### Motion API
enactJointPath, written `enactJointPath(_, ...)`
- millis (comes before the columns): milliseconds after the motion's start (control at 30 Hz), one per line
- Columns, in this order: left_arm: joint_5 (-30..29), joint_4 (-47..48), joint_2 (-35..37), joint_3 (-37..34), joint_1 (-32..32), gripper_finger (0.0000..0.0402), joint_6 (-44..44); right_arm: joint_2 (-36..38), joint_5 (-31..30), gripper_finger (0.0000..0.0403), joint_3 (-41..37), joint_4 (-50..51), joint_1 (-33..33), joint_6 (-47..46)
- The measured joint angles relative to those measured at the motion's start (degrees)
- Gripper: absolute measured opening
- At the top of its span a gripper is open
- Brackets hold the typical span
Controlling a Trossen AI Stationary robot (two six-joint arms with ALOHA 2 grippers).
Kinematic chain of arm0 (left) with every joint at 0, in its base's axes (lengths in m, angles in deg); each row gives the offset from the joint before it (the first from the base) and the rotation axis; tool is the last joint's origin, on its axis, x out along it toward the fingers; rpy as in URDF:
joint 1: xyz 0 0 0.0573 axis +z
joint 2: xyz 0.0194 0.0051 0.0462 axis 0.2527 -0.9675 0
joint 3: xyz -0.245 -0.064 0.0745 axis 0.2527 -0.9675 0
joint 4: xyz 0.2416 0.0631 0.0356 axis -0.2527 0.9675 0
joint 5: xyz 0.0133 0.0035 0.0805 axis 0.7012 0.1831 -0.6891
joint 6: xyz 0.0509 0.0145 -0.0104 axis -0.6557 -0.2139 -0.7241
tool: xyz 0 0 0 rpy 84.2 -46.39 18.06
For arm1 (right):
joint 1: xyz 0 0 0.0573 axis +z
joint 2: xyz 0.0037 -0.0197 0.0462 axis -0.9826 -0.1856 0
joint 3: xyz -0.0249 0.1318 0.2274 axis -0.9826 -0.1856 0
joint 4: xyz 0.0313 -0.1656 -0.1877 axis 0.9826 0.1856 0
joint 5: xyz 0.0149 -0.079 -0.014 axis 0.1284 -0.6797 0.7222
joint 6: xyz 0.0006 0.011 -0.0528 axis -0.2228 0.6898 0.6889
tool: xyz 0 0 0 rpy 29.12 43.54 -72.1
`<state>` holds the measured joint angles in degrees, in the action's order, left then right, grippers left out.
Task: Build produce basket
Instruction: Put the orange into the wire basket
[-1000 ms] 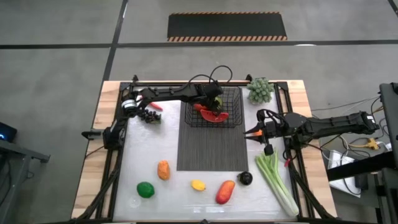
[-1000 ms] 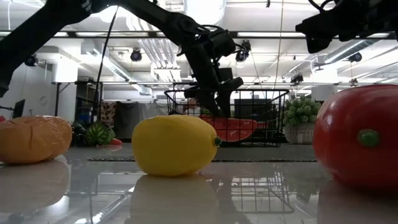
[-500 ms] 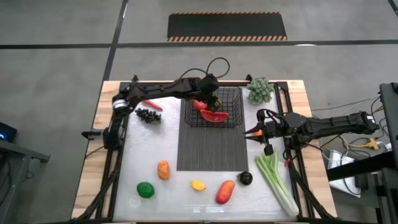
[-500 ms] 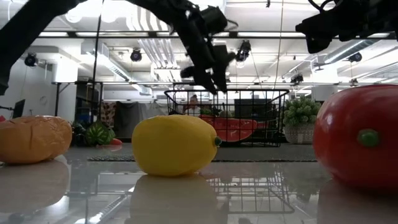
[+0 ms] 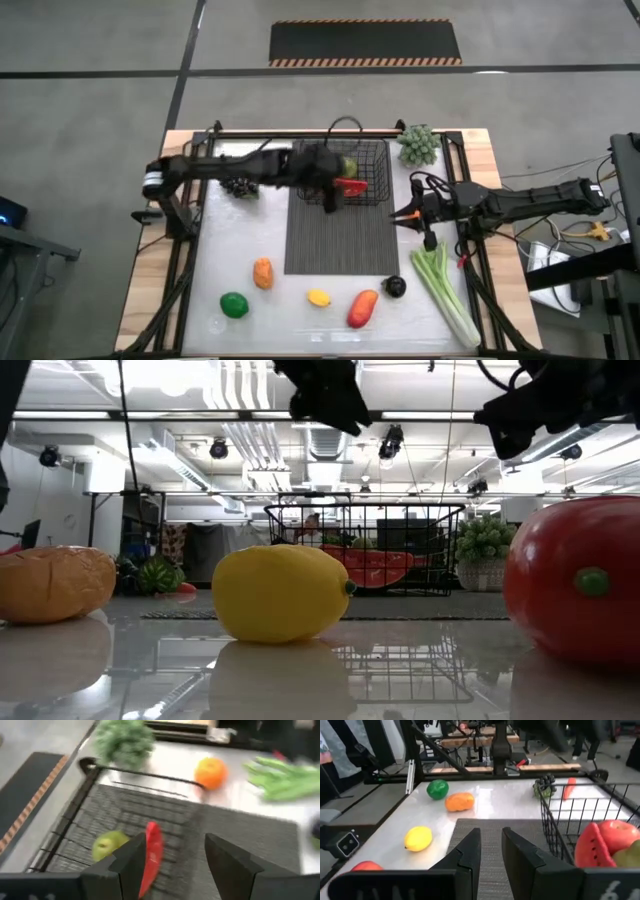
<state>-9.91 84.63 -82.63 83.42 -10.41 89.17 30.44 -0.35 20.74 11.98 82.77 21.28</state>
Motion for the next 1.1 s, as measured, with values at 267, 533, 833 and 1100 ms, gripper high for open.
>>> enactJointPath(267, 0.0, -12.9, 8.1, -13.0, -6.7, 0.0185, -3.5, -1.9, -0.2, 0.0066, 1.1, 0.1, 0.0, -8.5)
enactJointPath(533, -1.5, -22.6, 15.2, -24.0, -7.6, 0.0185, -2.8, -3.7, 0.1, 0.0066, 10.8, 19.8, 0.3, -14.5)
enactJointPath(833, -7.8, -23.2, 19.2, -28.0, -7.6, 0.0185, -2.8, -8.9, -9.6, 0.0066, 19.9, 52.4, 1.3, -33.6)
enactJointPath(1100, -7.9, -23.1, 19.4, -27.8, -7.6, 0.0185, -4.1, -14.7, -19.0, 0.008, 21.3, 69.3, 1.3, -54.5)
